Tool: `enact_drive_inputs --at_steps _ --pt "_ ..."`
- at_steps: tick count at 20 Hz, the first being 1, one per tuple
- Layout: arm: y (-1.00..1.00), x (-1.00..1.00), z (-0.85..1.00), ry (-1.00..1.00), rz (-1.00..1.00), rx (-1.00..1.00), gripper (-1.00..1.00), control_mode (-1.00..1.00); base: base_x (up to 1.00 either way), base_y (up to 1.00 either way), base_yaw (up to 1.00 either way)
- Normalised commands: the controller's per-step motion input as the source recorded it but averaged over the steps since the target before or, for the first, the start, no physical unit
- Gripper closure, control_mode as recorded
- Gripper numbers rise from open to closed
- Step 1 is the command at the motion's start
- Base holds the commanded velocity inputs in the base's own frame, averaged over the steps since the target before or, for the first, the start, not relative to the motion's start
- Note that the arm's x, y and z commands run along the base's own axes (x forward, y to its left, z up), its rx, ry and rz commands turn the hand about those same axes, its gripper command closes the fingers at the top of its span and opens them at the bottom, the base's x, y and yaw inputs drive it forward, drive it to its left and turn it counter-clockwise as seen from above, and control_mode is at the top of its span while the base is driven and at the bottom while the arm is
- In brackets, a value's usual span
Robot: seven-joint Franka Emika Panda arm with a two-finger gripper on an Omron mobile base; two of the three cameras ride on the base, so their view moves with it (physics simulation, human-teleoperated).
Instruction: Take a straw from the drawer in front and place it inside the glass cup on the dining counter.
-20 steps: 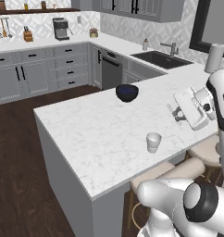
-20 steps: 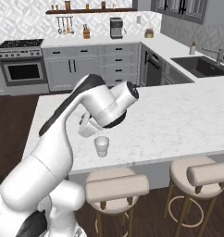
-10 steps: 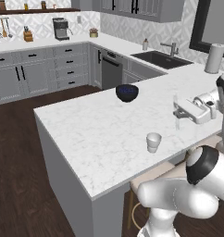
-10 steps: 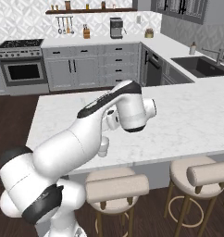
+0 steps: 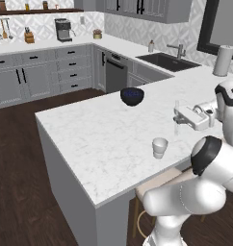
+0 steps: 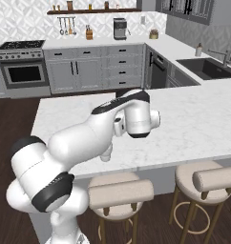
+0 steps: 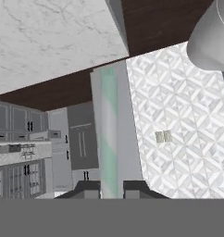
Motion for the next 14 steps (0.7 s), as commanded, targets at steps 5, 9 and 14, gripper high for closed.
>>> enact_drive_inputs --at_steps 5,9,14 --pt "0.00 0.27 -0.31 -0.09 -0.01 -0.01 1.00 -1.00 0.00 0.00 0.00" --pt "0.00 0.16 -0.40 -0.04 -0.01 0.00 1.00 -1.00 0.00 0.00 0.00" --pt "0.00 0.21 -0.33 0.00 0.00 0.00 1.00 -1.00 0.00 0.00 0.00"
